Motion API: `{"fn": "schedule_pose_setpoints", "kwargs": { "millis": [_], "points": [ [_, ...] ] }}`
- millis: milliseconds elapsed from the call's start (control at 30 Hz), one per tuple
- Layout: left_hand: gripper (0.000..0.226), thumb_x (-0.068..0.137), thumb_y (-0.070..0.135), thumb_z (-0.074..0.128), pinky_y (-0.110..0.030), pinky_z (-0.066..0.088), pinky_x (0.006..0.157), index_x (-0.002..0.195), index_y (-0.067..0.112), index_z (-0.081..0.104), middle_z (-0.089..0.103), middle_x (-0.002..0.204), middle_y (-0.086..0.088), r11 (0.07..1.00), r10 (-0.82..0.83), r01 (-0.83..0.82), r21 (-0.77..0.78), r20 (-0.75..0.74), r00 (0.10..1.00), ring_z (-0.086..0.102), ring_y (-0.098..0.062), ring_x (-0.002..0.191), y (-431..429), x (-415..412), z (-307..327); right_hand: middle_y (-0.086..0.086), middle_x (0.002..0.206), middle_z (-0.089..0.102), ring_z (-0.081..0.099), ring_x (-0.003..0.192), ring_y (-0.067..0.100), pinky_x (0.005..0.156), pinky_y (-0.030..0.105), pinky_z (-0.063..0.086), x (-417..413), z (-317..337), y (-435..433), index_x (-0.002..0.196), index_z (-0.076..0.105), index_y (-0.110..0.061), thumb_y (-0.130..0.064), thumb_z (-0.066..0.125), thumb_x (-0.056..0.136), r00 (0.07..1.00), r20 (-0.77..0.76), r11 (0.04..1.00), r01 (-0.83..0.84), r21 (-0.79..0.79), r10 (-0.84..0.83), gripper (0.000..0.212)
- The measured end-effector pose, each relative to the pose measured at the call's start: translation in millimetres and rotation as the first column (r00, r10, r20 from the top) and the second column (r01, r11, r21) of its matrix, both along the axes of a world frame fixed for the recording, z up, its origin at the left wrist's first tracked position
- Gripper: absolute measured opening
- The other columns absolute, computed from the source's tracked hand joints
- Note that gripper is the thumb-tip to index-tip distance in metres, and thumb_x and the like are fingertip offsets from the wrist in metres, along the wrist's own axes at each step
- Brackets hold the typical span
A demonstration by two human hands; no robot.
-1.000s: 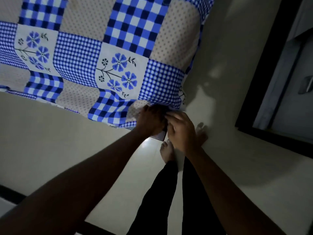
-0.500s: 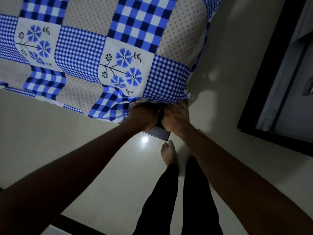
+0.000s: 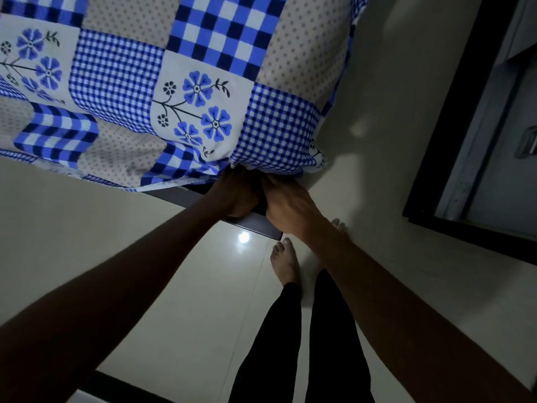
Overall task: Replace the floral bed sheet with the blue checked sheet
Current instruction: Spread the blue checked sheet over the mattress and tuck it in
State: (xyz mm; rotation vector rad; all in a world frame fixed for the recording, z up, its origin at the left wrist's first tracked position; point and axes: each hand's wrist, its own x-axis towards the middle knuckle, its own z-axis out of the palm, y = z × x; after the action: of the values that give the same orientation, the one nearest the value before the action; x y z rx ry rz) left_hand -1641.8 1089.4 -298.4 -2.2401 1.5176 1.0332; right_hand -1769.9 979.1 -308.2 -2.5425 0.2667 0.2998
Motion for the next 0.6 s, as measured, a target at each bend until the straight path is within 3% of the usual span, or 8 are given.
{"fn": "schedule_pose_setpoints", "kwargs": {
  "millis": [100,133,200,267,333,433,500,600],
  "points": [
    [0.068,0.092,0.04,0.024,-0.056,0.031,0.113,0.143,-0.002,0.044,0.041,0.15,-0.022,0.981,0.136,-0.143,-0.135,-0.061,0.989,0.036,-0.041,0.14,14.2,-5.0,21.0,0.01,0.145,0.05,0.042,0.137,0.026,0.113,0.033,0.021,24.0,-1.7,1.4,0.141,0.049,-0.008,-0.021,0.05,0.099,0.972,-0.208,0.985,-0.135,-0.112,0.109,0.044],
    [0.068,0.093,0.04,0.024,-0.053,0.028,0.116,0.148,0.003,0.038,0.036,0.154,-0.019,0.978,0.168,-0.171,-0.117,-0.04,0.985,0.033,-0.037,0.143,16.8,-10.6,32.0,0.011,0.147,0.048,0.04,0.138,0.026,0.113,0.035,0.021,26.4,-3.8,1.6,0.143,0.046,-0.009,-0.023,0.045,0.102,0.968,-0.235,0.989,-0.113,-0.093,0.089,0.043],
    [0.066,0.094,0.04,0.022,-0.049,0.028,0.117,0.15,0.007,0.035,0.036,0.155,-0.016,0.964,0.244,-0.241,-0.11,0.023,0.969,0.034,-0.035,0.142,23.0,-20.1,41.5,0.01,0.122,0.066,0.061,0.115,0.023,0.098,0.032,0.045,32.4,-3.8,4.5,0.122,0.063,-0.009,-0.034,0.07,0.086,0.967,-0.252,0.993,-0.069,-0.092,0.044,0.045],
    [0.07,0.095,0.041,0.013,-0.053,0.03,0.115,0.149,0.004,0.036,0.04,0.151,-0.021,0.971,0.238,-0.237,-0.028,0.044,0.97,0.037,-0.04,0.14,19.6,-21.1,39.6,0.005,0.087,0.074,0.072,0.082,0.019,0.071,0.028,0.056,40.2,-5.0,12.0,0.089,0.075,-0.012,-0.04,0.095,0.046,0.953,-0.304,0.999,-0.031,-0.039,0.018,0.056],
    [0.07,0.096,0.04,0.01,-0.056,0.032,0.112,0.145,0.0,0.04,0.043,0.146,-0.026,0.975,0.22,-0.22,0.009,0.016,0.975,0.04,-0.045,0.135,9.9,-10.0,22.9,0.007,0.108,0.073,0.068,0.102,0.016,0.088,0.025,0.048,43.4,-1.5,13.8,0.107,0.072,-0.009,-0.043,0.09,0.062,0.943,-0.333,0.997,-0.025,-0.068,0.001,0.059],
    [0.057,0.101,0.035,0.02,-0.055,0.02,0.118,0.149,0.008,0.033,0.031,0.155,-0.018,0.96,0.232,-0.237,0.146,0.049,0.971,0.026,-0.042,0.143,-7.3,7.4,2.2,0.004,0.159,0.033,0.028,0.146,0.02,0.114,0.031,0.013,44.4,-6.3,10.5,0.152,0.032,-0.016,-0.036,0.047,0.102,0.962,-0.27,0.998,0.005,-0.068,-0.024,0.056],
    [0.056,0.103,0.036,0.025,-0.055,0.007,0.119,0.154,0.013,0.024,0.02,0.161,-0.013,0.955,0.218,-0.227,0.19,0.069,0.974,0.012,-0.041,0.148,-13.5,8.5,-5.7,0.005,0.16,0.032,0.027,0.147,0.023,0.116,0.035,0.015,32.6,-6.8,4.2,0.155,0.029,-0.016,-0.027,0.051,0.099,0.976,-0.219,0.998,-0.026,-0.053,0.013,0.061],
    [0.062,0.102,0.047,0.027,-0.051,-0.003,0.12,0.157,0.022,0.014,0.008,0.165,-0.006,0.939,0.294,-0.303,0.161,0.081,0.953,0.002,-0.035,0.15,-9.9,7.2,-11.8,0.011,0.141,0.058,0.049,0.131,0.028,0.111,0.039,0.034,1.8,-6.0,-10.7,0.137,0.057,-0.005,-0.01,0.056,0.077,0.997,-0.026,0.995,-0.076,-0.059,0.074,0.061]
  ]
}}
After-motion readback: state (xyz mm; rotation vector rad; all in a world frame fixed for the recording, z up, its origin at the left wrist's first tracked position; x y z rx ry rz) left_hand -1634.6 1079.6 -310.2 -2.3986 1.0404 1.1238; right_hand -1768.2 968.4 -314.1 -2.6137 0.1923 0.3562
